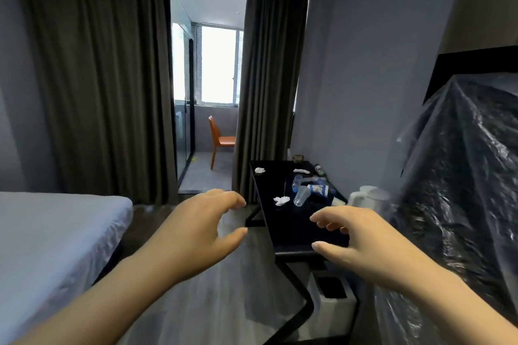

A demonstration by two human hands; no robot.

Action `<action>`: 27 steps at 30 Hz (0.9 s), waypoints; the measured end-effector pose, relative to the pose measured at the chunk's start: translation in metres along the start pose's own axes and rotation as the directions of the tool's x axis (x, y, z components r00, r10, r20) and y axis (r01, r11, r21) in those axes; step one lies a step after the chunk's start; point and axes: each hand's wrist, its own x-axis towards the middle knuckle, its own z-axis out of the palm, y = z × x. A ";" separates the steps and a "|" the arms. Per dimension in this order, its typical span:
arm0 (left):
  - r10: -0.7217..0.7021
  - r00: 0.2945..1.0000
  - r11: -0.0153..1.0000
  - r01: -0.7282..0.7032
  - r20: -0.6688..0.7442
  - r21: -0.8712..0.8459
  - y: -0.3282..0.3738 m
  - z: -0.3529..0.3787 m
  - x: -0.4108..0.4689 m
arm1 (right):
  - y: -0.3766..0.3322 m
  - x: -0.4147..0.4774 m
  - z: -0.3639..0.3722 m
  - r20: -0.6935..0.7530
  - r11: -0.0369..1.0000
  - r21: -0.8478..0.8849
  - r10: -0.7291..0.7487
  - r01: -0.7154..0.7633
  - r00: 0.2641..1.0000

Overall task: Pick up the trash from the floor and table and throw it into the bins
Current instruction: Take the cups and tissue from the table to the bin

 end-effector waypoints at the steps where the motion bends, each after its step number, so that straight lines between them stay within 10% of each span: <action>1: 0.001 1.000 1.000 -0.001 0.010 -0.005 -0.012 0.011 0.012 | 0.007 0.014 0.008 0.008 1.000 0.005 0.011 -0.011 1.000; 27: 0.040 0.955 0.995 -0.011 0.294 -0.097 -0.269 0.245 0.353 | 0.196 0.376 0.190 0.142 0.911 0.233 0.313 -0.339 0.939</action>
